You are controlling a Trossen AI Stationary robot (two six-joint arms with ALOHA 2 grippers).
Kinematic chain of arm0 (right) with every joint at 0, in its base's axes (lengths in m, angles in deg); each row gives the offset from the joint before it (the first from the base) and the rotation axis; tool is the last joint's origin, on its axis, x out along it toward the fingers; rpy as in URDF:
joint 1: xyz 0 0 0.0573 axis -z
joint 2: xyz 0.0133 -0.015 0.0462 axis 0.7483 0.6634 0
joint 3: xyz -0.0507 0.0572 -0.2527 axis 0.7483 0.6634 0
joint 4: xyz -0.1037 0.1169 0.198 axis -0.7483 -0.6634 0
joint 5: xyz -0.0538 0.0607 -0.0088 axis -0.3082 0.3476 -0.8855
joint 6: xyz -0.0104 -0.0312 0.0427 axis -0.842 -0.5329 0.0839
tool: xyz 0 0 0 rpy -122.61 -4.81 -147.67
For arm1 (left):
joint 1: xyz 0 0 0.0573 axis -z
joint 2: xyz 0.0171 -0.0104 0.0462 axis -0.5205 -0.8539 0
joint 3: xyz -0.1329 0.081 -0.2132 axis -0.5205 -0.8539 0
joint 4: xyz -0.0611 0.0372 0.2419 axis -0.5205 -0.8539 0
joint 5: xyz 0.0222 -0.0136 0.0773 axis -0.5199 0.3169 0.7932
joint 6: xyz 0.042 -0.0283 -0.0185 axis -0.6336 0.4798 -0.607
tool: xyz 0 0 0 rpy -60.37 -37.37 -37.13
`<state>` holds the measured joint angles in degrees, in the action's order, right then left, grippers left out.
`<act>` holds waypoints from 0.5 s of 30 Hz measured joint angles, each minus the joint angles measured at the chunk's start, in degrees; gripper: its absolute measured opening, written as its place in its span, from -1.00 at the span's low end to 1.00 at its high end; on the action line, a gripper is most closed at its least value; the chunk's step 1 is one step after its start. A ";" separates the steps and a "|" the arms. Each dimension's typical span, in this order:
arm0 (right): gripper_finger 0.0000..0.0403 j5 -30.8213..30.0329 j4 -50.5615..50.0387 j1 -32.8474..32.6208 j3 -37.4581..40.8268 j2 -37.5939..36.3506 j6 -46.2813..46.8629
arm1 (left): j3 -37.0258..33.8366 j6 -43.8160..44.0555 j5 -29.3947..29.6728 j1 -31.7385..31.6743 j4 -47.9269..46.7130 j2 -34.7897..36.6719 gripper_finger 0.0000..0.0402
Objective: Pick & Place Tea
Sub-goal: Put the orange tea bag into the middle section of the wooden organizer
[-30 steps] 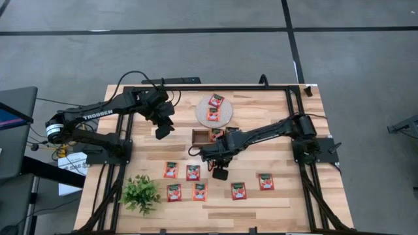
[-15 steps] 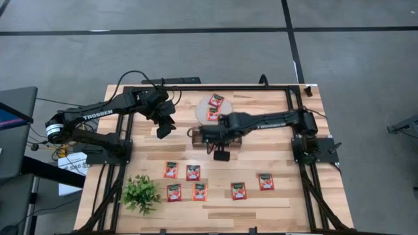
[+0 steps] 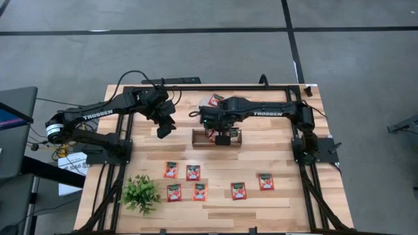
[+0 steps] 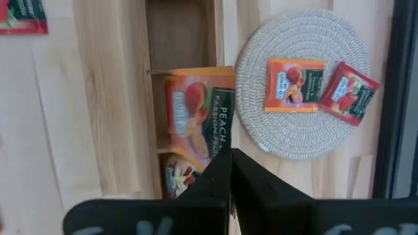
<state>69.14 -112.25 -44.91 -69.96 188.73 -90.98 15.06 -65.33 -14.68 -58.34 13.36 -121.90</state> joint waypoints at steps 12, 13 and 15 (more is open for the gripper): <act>-1.00 0.15 6.22 0.26 6.75 0.06 -2.25 | 0.00 0.02 0.00 0.01 0.69 0.00 -0.27; -1.00 0.15 6.53 0.32 7.48 0.06 -2.40 | 0.00 0.02 0.00 0.01 0.83 0.00 -0.27; -1.00 0.15 6.69 0.35 8.61 0.06 -2.73 | 0.00 0.02 0.00 0.01 1.08 0.00 -0.27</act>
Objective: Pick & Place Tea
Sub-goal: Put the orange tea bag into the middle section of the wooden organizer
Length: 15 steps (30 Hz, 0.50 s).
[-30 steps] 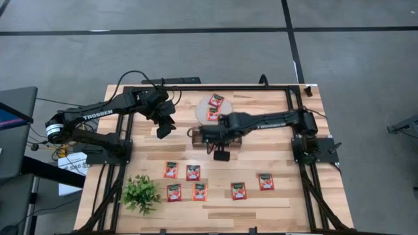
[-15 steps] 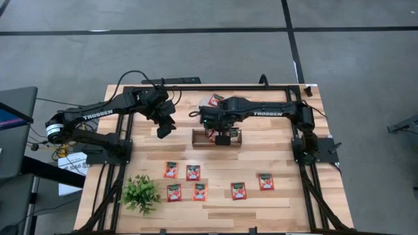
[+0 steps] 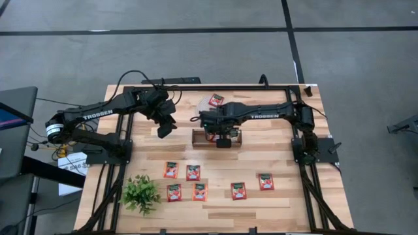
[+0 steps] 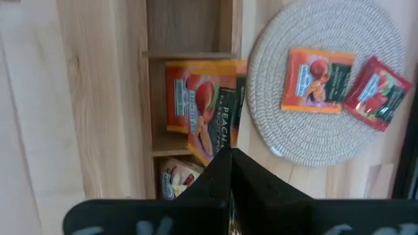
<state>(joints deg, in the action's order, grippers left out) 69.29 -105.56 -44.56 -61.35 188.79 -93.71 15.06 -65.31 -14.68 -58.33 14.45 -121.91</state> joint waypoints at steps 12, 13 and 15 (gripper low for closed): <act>-1.00 -0.22 3.93 0.02 2.75 0.00 0.01 | 0.00 -0.02 0.00 0.00 0.64 0.00 -0.27; -1.00 -0.21 3.99 0.02 2.75 0.00 -0.01 | 0.00 -0.02 -0.01 -0.01 0.64 -0.01 -0.27; -1.00 -0.20 3.98 0.00 2.75 0.00 -0.07 | 0.00 -0.02 0.00 -0.02 0.64 0.00 -0.27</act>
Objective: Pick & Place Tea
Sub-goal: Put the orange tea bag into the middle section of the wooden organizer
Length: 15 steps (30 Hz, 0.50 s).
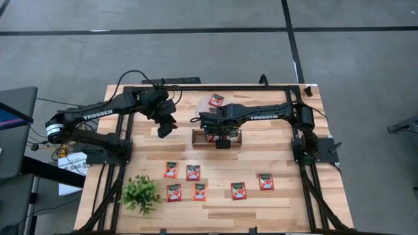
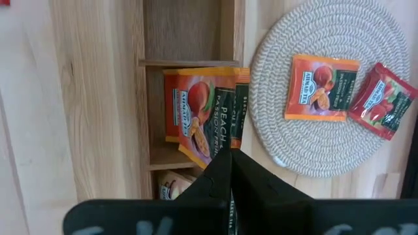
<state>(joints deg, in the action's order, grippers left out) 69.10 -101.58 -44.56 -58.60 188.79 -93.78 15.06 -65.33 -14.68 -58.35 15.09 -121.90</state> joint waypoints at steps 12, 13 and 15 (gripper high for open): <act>-1.00 0.19 0.07 0.00 0.00 0.20 -1.94 | 0.00 0.00 0.00 0.02 0.00 0.00 -0.27; -1.00 0.20 0.39 -0.02 -0.13 0.73 -1.97 | 0.00 0.00 -0.02 0.00 0.00 -0.01 -0.27; -1.00 0.82 0.16 -0.03 0.06 1.61 -1.94 | 0.00 0.00 -0.02 0.00 0.00 0.00 -0.27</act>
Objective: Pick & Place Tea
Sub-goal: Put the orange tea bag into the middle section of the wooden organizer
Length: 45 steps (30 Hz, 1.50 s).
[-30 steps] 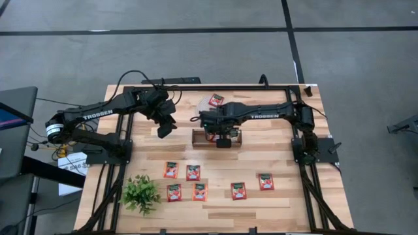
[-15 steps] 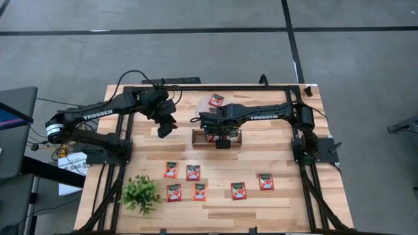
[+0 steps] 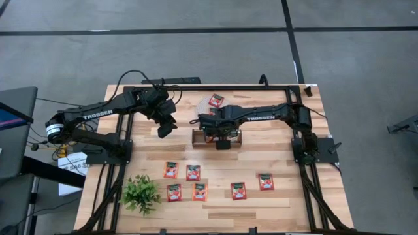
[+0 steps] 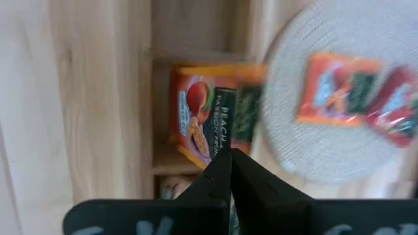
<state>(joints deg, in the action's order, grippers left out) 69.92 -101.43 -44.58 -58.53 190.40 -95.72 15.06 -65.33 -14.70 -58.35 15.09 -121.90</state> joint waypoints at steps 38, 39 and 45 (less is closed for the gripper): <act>-0.37 -4.12 -4.06 -0.82 -3.79 2.44 2.38 | 0.00 -0.35 -0.20 0.02 0.39 -0.02 -0.27; -0.37 -5.42 -5.63 -0.95 -5.01 2.44 2.50 | 0.00 -0.35 -0.20 0.02 0.39 -0.02 -0.27; -0.44 -5.03 -16.31 -3.06 -12.42 0.13 5.56 | 0.00 -0.48 -0.15 1.21 0.37 0.00 -0.27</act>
<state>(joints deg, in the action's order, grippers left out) 64.89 -117.74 -47.64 -70.95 190.53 -90.16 15.06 -65.81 -14.86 -57.13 15.46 -121.90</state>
